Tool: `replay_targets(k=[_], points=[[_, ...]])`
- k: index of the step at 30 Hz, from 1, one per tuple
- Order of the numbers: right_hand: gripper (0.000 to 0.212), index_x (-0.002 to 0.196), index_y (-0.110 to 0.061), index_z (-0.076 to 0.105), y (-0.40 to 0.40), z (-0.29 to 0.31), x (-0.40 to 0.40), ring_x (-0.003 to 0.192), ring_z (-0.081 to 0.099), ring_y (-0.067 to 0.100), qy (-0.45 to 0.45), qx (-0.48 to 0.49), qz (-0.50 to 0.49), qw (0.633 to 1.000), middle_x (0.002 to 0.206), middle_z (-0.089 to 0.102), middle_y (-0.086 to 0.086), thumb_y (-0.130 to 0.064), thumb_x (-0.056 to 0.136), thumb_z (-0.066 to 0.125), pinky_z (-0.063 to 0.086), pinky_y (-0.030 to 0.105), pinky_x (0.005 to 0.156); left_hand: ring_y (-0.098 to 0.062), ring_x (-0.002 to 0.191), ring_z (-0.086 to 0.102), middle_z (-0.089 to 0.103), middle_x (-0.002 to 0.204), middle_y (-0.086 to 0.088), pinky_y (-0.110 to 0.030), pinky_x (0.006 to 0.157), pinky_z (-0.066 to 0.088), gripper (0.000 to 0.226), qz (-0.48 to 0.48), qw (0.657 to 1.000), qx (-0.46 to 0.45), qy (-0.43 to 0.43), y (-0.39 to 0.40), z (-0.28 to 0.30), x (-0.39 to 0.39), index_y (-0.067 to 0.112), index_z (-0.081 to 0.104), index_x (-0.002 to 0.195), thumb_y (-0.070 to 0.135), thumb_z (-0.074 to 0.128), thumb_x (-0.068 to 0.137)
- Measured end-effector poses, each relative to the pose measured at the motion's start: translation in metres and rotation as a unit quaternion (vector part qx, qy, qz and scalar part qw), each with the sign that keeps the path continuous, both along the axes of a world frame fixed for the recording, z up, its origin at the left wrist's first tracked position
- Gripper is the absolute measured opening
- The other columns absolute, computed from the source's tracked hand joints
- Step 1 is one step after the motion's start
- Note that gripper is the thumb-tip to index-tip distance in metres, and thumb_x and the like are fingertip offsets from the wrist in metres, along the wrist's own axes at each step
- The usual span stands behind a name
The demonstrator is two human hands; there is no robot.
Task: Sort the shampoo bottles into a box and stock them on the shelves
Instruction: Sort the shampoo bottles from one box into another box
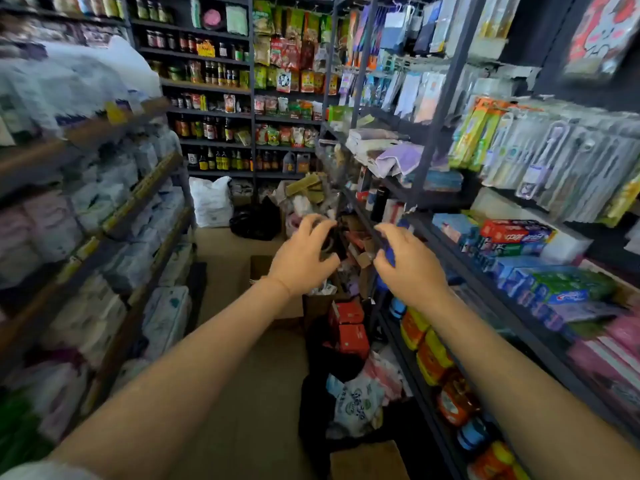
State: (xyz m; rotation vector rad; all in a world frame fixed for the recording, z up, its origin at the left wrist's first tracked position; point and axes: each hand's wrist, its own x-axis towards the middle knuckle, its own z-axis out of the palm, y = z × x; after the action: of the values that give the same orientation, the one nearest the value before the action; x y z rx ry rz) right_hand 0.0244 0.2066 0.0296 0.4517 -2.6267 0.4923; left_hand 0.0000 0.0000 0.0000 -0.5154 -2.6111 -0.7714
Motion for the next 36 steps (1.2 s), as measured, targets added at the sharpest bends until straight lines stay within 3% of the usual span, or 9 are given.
replay_targets(k=[2, 3, 6, 12, 17, 21, 29, 32, 36], points=[[0.033, 0.133, -0.024, 0.052, -0.014, -0.020, -0.030, 0.063, 0.056, 0.013, -0.065, 0.015, -0.009, 0.998, 0.103, 0.068, 0.003, -0.027, 0.101, 0.046, 0.041, 0.031, 0.049, -0.023, 0.116, 0.056, 0.043, 0.143, -0.003, -0.039, 0.092, 0.051, 0.049, 0.002, 0.995, -0.003, -0.099, -0.020, -0.016, -0.022, 0.021, 0.046, 0.144, 0.036, 0.056, 0.097], [0.030, 0.130, -0.025, 0.054, -0.022, -0.033, -0.047, 0.062, 0.057, 0.016, -0.096, 0.019, -0.010, 0.995, 0.098, 0.069, 0.005, -0.028, 0.101, 0.046, 0.045, 0.033, 0.050, -0.022, 0.112, 0.058, 0.052, 0.134, -0.002, -0.038, 0.092, 0.051, 0.043, 0.002, 0.991, -0.007, -0.135, -0.033, -0.031, -0.037, 0.020, 0.052, 0.139, 0.034, 0.056, 0.098], [0.026, 0.122, -0.023, 0.061, -0.054, -0.077, -0.106, 0.071, 0.061, 0.020, -0.185, 0.021, -0.003, 0.982, 0.094, 0.069, 0.004, -0.028, 0.100, 0.048, 0.051, 0.037, 0.061, -0.019, 0.107, 0.062, 0.066, 0.114, 0.003, -0.037, 0.089, 0.053, 0.027, 0.008, 0.977, -0.008, -0.212, -0.079, -0.076, -0.089, 0.021, 0.066, 0.121, 0.030, 0.055, 0.099], [0.018, 0.111, -0.021, 0.065, -0.135, -0.175, -0.239, 0.079, 0.063, 0.021, -0.297, -0.018, -0.010, 0.955, 0.084, 0.067, 0.001, -0.023, 0.098, 0.054, 0.046, 0.032, 0.063, -0.016, 0.108, 0.062, 0.069, 0.117, 0.001, -0.038, 0.094, 0.053, 0.027, 0.036, 0.958, 0.046, -0.282, -0.172, -0.160, -0.213, 0.021, 0.070, 0.119, 0.029, 0.054, 0.099], [0.016, 0.107, -0.017, 0.067, -0.182, -0.229, -0.318, 0.073, 0.065, 0.023, -0.372, -0.096, -0.031, 0.923, 0.077, 0.069, 0.006, -0.017, 0.096, 0.055, 0.054, 0.042, 0.070, -0.010, 0.104, 0.060, 0.067, 0.112, 0.006, -0.025, 0.088, 0.048, 0.023, 0.038, 0.939, 0.060, -0.335, -0.220, -0.199, -0.304, 0.023, 0.071, 0.114, 0.027, 0.055, 0.099], [0.015, 0.105, -0.024, 0.066, -0.197, -0.264, -0.371, 0.076, 0.067, 0.023, -0.417, -0.155, -0.059, 0.893, 0.078, 0.065, -0.004, -0.020, 0.095, 0.055, 0.056, 0.040, 0.072, -0.009, 0.105, 0.058, 0.066, 0.112, 0.006, -0.025, 0.091, 0.046, 0.023, 0.013, 0.926, 0.048, -0.375, -0.229, -0.212, -0.370, 0.021, 0.071, 0.115, 0.025, 0.055, 0.100], [0.019, 0.110, -0.024, 0.066, -0.191, -0.320, -0.545, 0.084, 0.065, 0.020, -0.440, -0.238, -0.072, 0.863, 0.091, 0.065, -0.004, -0.028, 0.098, 0.052, 0.055, 0.033, 0.074, -0.010, 0.098, 0.064, 0.068, 0.102, 0.008, -0.030, 0.090, 0.053, 0.017, 0.008, 0.895, 0.082, -0.439, -0.219, -0.248, -0.528, 0.024, 0.070, 0.111, 0.027, 0.058, 0.099], [0.011, 0.097, -0.035, 0.064, -0.189, -0.337, -0.623, 0.090, 0.067, 0.018, -0.461, -0.294, -0.061, 0.835, 0.092, 0.067, -0.007, -0.036, 0.096, 0.052, 0.059, 0.042, 0.079, -0.011, 0.095, 0.066, 0.070, 0.100, 0.005, -0.027, 0.083, 0.053, 0.014, 0.050, 0.875, 0.118, -0.467, -0.213, -0.248, -0.594, 0.026, 0.069, 0.105, 0.027, 0.057, 0.099], [0.015, 0.089, -0.034, 0.062, -0.182, -0.349, -0.706, 0.083, 0.067, 0.017, -0.499, -0.362, -0.082, 0.783, 0.091, 0.066, -0.003, -0.035, 0.099, 0.051, 0.059, 0.042, 0.078, -0.010, 0.086, 0.069, 0.071, 0.102, -0.002, -0.018, 0.069, 0.052, 0.017, 0.086, 0.847, 0.161, -0.500, -0.201, -0.247, -0.684, 0.021, 0.069, 0.109, 0.025, 0.055, 0.101]])
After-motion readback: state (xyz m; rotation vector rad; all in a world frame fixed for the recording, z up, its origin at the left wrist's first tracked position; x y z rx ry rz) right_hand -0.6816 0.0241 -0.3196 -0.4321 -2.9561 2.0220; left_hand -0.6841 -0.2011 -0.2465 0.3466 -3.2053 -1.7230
